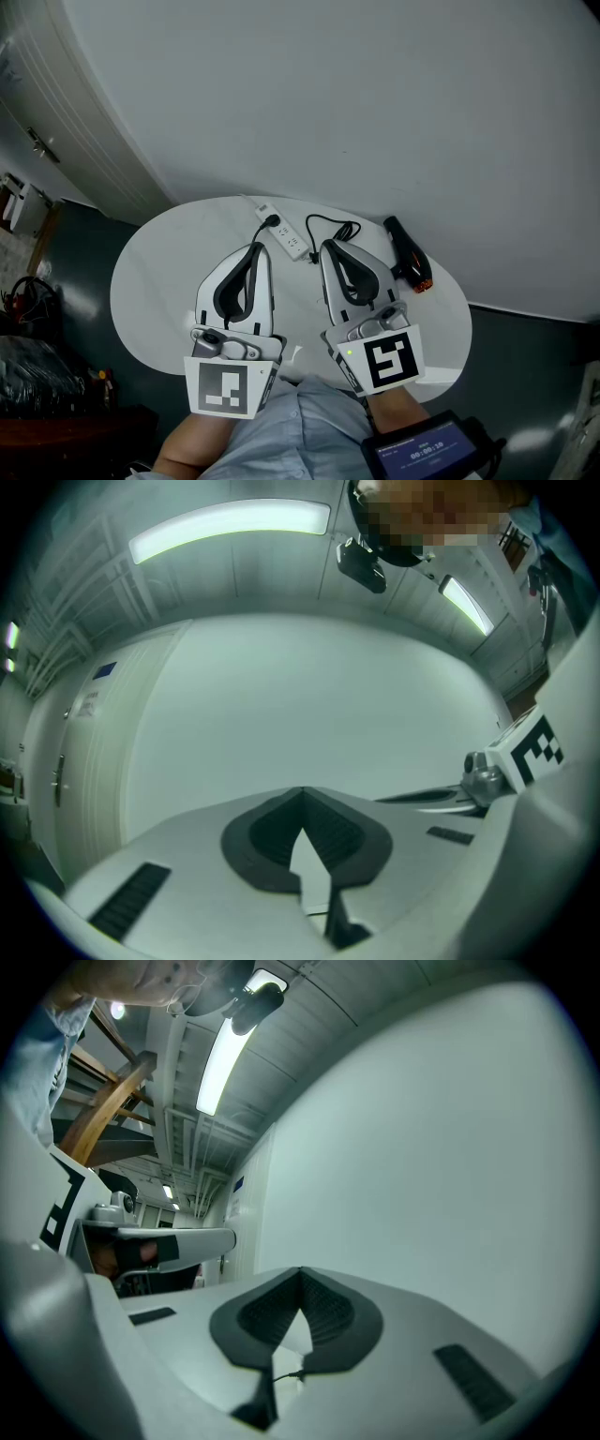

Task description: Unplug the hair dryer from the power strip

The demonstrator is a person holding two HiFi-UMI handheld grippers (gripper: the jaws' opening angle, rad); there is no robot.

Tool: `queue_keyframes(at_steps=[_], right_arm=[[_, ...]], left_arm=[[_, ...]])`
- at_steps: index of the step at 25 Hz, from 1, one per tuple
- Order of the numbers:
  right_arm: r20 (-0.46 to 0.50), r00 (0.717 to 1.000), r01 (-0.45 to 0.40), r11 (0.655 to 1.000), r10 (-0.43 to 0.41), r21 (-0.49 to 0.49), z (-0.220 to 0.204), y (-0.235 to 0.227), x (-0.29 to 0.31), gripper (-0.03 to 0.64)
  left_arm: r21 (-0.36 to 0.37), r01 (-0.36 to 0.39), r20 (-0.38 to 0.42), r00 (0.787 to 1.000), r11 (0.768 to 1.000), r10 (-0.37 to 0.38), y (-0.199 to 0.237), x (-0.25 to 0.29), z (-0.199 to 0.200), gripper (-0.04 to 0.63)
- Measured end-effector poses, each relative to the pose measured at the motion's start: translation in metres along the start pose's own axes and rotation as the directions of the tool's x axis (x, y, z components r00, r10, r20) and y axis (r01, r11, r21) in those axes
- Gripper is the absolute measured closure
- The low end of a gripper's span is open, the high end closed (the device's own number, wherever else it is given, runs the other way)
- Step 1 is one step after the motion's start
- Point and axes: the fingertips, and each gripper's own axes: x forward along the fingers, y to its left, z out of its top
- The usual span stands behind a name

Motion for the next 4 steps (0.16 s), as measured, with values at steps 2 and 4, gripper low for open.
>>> queue_keyframes(at_steps=[2,4], right_arm=[[-0.001,1.000,-0.001,1.000,0.001,0.000,-0.0006,0.0001,0.0000,0.617],[-0.002,1.000,-0.002,1.000,0.002,0.001,-0.0011,0.0003,-0.0001,0.616]], left_arm=[[-0.002,-0.001,-0.001,1.000,1.000,0.001,0.0001,-0.0004,-0.0010,0.597],[-0.001,-0.001,-0.004,1.000,1.000,0.001,0.0004,-0.0008,-0.0020,0.597]])
